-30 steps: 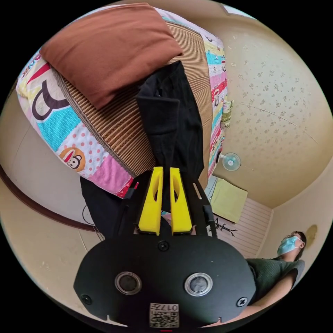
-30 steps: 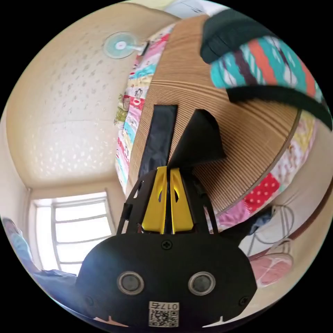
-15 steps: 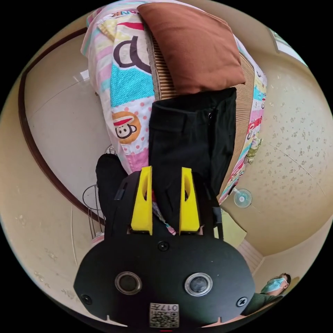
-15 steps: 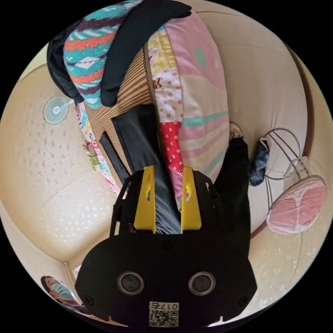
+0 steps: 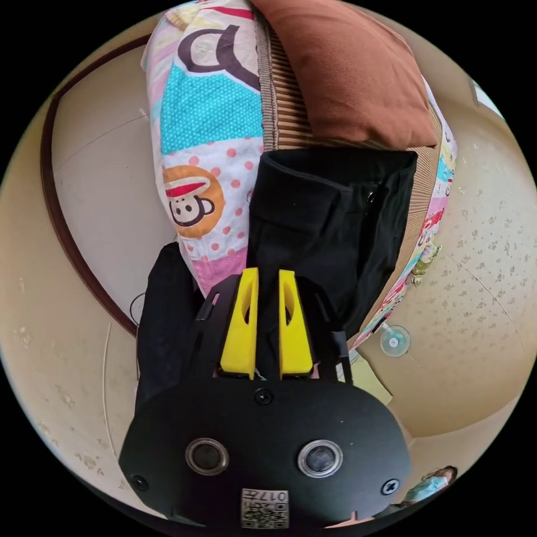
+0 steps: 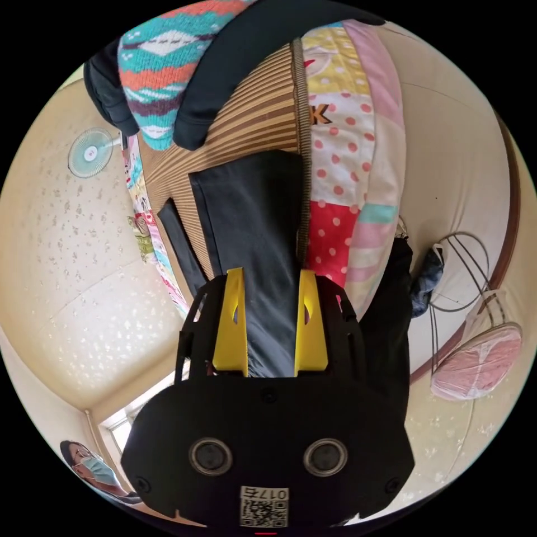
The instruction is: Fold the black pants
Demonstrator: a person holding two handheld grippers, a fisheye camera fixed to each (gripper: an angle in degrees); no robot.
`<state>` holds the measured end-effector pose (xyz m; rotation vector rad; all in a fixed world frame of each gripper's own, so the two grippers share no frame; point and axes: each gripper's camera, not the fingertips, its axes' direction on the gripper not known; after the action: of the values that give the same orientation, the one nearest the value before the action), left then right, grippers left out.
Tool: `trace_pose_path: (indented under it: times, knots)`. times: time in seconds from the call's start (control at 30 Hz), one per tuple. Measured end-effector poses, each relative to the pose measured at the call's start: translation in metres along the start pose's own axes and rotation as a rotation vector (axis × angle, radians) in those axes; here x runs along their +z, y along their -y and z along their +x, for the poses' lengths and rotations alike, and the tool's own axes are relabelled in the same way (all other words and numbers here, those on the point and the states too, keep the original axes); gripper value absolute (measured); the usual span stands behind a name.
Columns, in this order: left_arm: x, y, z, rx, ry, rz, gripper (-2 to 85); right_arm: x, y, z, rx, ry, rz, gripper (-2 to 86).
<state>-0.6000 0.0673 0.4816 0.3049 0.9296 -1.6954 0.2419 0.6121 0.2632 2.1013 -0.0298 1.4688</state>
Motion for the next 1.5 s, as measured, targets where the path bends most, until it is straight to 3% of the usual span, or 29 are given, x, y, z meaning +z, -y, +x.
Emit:
trace_pose_path:
  times: [0.1, 0.33, 0.43, 0.53, 0.7, 0.8, 0.87, 0.97, 1.07, 1.2, 1.33, 1.37, 1.4, 1.5]
  knots:
    - [-0.009, 0.001, -0.01, 0.076, -0.12, -0.083, 4.2, -0.011, -0.005, -0.003, -0.039, -0.056, -0.014, 9.8]
    - [-0.038, -0.03, -0.002, 0.359, -0.393, -0.2, 4.0, -0.051, -0.028, 0.009, -0.079, 0.156, 0.04, 2.9]
    - [-0.049, -0.048, 0.011, 0.403, -0.476, -0.177, 4.0, -0.069, -0.044, -0.022, -0.201, 0.331, 0.052, 2.0]
    - [-0.053, -0.059, 0.034, 0.436, -0.592, -0.118, 3.9, -0.087, -0.076, -0.089, -0.265, 0.363, 0.115, 1.6]
    - [-0.041, -0.041, 0.098, 0.44, -0.725, -0.03, 4.0, -0.074, -0.095, -0.25, -0.433, 0.163, 0.158, 1.6]
    - [-0.02, -0.006, 0.164, 0.447, -0.715, -0.011, 4.3, -0.015, -0.087, -0.369, -0.611, -0.004, 0.114, 2.4]
    - [-0.007, 0.015, 0.202, 0.449, -0.708, 0.027, 5.2, 0.045, -0.083, -0.448, -0.677, -0.238, 0.139, 3.6]
    - [0.001, 0.022, 0.265, 0.558, -0.699, 0.184, 9.5, 0.102, -0.096, -0.508, -0.813, -0.437, 0.192, 5.0]
    - [0.041, -0.002, 0.329, 0.706, -0.474, 0.117, 9.9, 0.155, -0.116, -0.53, -0.897, -0.546, 0.13, 2.9]
    - [0.136, -0.06, 0.381, 0.973, -0.027, -0.047, 8.5, 0.213, -0.143, -0.514, -1.084, -0.595, -0.004, 1.0]
    - [0.244, -0.086, 0.373, 1.066, 0.511, -0.214, 6.1, 0.301, -0.131, -0.441, -1.033, -0.9, -0.394, 0.6]
    - [0.257, -0.087, 0.366, 1.069, 0.589, -0.237, 4.6, 0.317, -0.131, -0.411, -1.026, -1.019, -0.483, 0.5]
    - [0.274, -0.092, 0.352, 1.094, 0.67, -0.253, 1.6, 0.311, -0.139, -0.406, -1.088, -0.968, -0.451, 0.5]
    - [0.266, -0.104, 0.332, 1.067, 0.597, -0.189, -0.4, 0.272, -0.157, -0.38, -1.103, -0.854, -0.339, 0.4]
